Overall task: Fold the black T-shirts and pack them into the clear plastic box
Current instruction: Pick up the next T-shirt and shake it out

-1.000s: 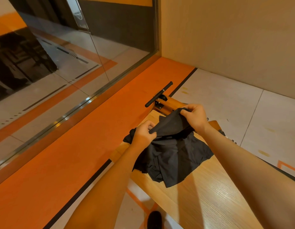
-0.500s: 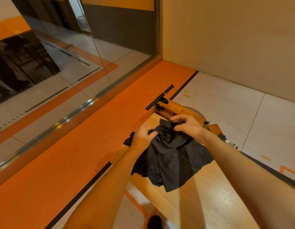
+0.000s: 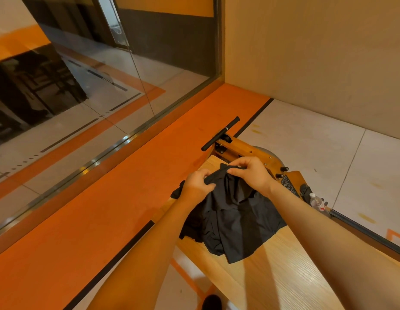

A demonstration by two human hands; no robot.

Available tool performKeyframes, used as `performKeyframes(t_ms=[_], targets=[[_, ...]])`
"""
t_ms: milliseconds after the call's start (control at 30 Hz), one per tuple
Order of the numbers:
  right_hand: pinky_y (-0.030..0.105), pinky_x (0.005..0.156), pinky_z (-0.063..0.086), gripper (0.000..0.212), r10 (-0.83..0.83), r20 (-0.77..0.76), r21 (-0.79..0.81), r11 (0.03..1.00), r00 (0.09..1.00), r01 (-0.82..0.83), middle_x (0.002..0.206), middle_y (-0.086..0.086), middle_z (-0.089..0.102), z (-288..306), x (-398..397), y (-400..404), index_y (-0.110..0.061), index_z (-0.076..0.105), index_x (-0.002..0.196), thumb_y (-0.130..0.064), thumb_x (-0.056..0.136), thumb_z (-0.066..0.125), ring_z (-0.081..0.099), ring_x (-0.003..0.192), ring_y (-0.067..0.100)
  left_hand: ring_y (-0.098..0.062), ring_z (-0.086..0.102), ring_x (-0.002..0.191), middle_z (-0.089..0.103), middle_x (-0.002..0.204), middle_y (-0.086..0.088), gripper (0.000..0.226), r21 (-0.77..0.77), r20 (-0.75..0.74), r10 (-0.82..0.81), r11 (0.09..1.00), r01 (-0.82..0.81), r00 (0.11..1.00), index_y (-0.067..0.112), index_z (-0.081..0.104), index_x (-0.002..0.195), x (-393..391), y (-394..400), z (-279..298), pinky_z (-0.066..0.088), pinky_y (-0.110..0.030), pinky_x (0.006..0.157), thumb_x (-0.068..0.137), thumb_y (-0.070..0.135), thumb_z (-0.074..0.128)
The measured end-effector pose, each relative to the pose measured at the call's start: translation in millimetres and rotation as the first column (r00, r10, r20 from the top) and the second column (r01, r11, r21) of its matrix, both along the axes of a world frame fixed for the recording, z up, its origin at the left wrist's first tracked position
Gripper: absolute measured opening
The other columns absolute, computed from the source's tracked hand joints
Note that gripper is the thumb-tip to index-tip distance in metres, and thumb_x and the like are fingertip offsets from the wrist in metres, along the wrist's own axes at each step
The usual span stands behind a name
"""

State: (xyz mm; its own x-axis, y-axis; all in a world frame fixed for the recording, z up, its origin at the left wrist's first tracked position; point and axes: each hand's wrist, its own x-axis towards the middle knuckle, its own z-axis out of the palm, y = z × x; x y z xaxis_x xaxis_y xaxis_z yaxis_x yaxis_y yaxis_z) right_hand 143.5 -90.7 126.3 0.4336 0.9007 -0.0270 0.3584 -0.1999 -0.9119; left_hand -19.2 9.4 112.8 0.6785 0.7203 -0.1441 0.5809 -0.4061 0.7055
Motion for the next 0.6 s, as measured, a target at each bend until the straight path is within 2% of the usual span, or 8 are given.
performKeyframes(t_ms=[67,133,200,267,333,400,500,600], targets=[[0.033,0.083,0.055,0.007,-0.081,-0.047,0.035,0.996,0.996,0.083,0.091,-0.002,0.072,7,6,-1,-0.018,0.073,0.087,-0.012,0.088,0.071,0.067,0.087,0.013,-0.028,0.061,0.093,0.066,0.102,-0.011,0.020,-0.025,-0.070,-0.002,1.000,0.000,0.998,0.007,0.064,0.105,-7,3,-9,0.052,-0.043,0.079,0.088,0.016,0.066],[0.031,0.080,0.053,0.010,-0.157,-0.086,0.071,0.984,0.984,0.164,0.091,0.000,0.070,15,14,-2,-0.021,0.072,0.085,-0.012,0.090,0.069,0.066,0.087,0.017,-0.027,0.061,0.091,0.067,0.102,-0.009,0.020,-0.051,-0.062,0.040,0.998,-0.043,0.997,0.007,0.066,0.106,-14,5,-17,0.052,-0.042,0.077,0.090,0.018,0.065],[0.027,0.075,0.051,0.013,-0.212,-0.121,0.093,0.970,0.970,0.224,0.089,0.000,0.070,22,23,-3,-0.022,0.070,0.083,-0.012,0.091,0.067,0.065,0.083,0.015,-0.024,0.061,0.089,0.068,0.098,-0.008,0.015,-0.090,0.024,0.118,0.989,-0.116,0.993,0.007,0.070,0.102,-19,6,-21,0.050,-0.036,0.073,0.090,0.016,0.066],[0.030,0.075,0.052,0.010,-0.249,-0.127,0.092,0.961,0.960,0.262,0.090,0.004,0.070,26,31,-4,-0.019,0.070,0.086,-0.013,0.092,0.066,0.066,0.083,0.018,-0.021,0.061,0.092,0.069,0.100,-0.010,0.012,-0.165,0.141,0.191,0.972,-0.167,0.971,0.005,0.072,0.100,-20,7,-19,0.051,-0.038,0.080,0.089,0.011,0.067],[0.034,0.077,0.053,0.005,-0.281,-0.115,0.064,0.955,0.953,0.289,0.092,0.007,0.070,26,36,-4,-0.014,0.069,0.090,-0.015,0.093,0.066,0.065,0.085,0.022,-0.023,0.061,0.103,0.066,0.105,-0.006,0.012,-0.249,0.202,0.222,0.953,-0.170,0.954,0.010,0.069,0.101,-18,7,-14,0.052,-0.042,0.089,0.090,0.008,0.066],[0.033,0.076,0.051,0.005,-0.303,-0.102,0.036,0.951,0.947,0.308,0.088,0.005,0.067,24,36,-6,-0.012,0.067,0.090,-0.014,0.094,0.065,0.063,0.083,0.022,-0.022,0.057,0.113,0.063,0.113,-0.003,0.014,-0.290,0.216,0.229,0.943,-0.162,0.949,0.017,0.064,0.102,-12,6,-6,0.052,-0.042,0.091,0.092,0.007,0.062],[0.039,0.077,0.051,0.009,-0.349,-0.073,-0.024,0.937,0.934,0.348,0.087,0.007,0.067,12,36,-9,-0.007,0.067,0.091,-0.016,0.093,0.065,0.062,0.083,0.024,-0.017,0.055,0.110,0.062,0.110,-0.001,0.015,-0.244,0.249,0.208,0.959,-0.147,0.946,0.010,0.065,0.102,-3,6,2,0.047,-0.036,0.094,0.094,0.002,0.055],[0.040,0.079,0.050,0.010,-0.384,-0.027,-0.086,0.921,0.923,0.380,0.097,0.010,0.069,-4,38,-13,-0.007,0.069,0.096,-0.016,0.093,0.066,0.064,0.095,0.029,-0.010,0.054,0.096,0.061,0.098,0.005,0.018,-0.180,0.251,0.143,0.979,-0.099,0.957,0.005,0.067,0.098,3,3,13,0.041,-0.026,0.085,0.093,-0.003,0.052]])
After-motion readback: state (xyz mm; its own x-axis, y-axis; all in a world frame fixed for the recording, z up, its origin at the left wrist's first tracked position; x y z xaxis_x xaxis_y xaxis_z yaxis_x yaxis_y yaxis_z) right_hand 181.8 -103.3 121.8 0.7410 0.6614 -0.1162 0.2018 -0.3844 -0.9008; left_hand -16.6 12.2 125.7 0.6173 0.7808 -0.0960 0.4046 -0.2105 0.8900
